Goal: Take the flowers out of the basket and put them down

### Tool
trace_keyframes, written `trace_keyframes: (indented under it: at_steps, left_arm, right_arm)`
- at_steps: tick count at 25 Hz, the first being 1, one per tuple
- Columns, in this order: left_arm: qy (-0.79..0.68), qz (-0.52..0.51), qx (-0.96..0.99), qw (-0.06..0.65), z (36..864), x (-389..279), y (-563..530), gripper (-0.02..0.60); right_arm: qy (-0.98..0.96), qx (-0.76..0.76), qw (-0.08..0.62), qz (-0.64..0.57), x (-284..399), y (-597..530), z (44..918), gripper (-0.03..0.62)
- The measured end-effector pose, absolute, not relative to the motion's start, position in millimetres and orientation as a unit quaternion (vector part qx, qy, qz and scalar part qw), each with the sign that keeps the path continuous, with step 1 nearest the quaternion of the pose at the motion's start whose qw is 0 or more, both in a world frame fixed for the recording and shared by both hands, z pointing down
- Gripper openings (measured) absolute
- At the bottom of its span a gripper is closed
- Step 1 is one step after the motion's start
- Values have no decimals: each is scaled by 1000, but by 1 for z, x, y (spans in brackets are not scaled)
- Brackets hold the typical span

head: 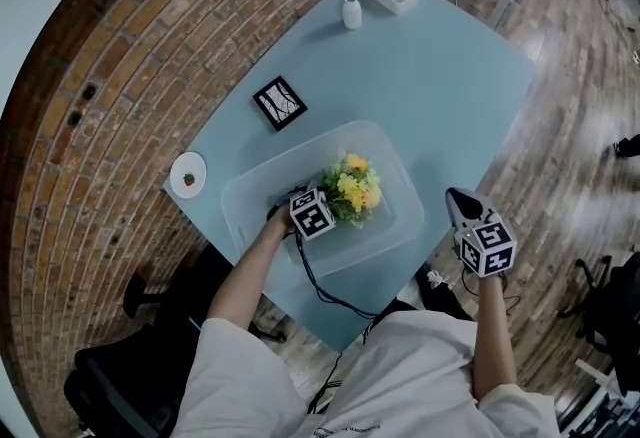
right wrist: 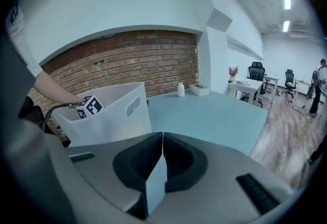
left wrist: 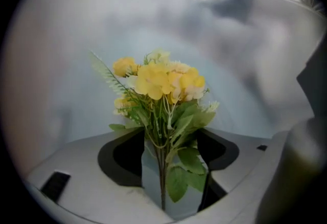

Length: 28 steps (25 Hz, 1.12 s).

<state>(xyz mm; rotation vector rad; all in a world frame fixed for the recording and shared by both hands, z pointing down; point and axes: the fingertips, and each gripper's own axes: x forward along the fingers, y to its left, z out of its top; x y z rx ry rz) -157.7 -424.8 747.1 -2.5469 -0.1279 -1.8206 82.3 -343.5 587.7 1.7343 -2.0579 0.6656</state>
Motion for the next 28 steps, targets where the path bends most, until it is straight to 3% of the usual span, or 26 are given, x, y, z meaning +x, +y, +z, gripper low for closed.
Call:
trace_keyframes:
  at_steps: [8, 11, 17, 28]
  left_arm:
    - [-22, -600, -799, 31, 764, -157, -430, 329]
    - [-7, -601, -798, 33, 767, -156, -431, 247]
    - [41, -593, -804, 19, 750, -159, -444, 156]
    - [145, -543, -827, -9, 669, -162, -451, 147]
  right_arm:
    - [-728, 616, 182, 239, 87, -341, 592, 3]
    - [-728, 617, 175, 241, 88, -341, 590, 3]
    - [-735, 612, 165, 241, 84, -341, 587, 3]
    - [-786, 560, 137, 224, 59, -367, 575, 3]
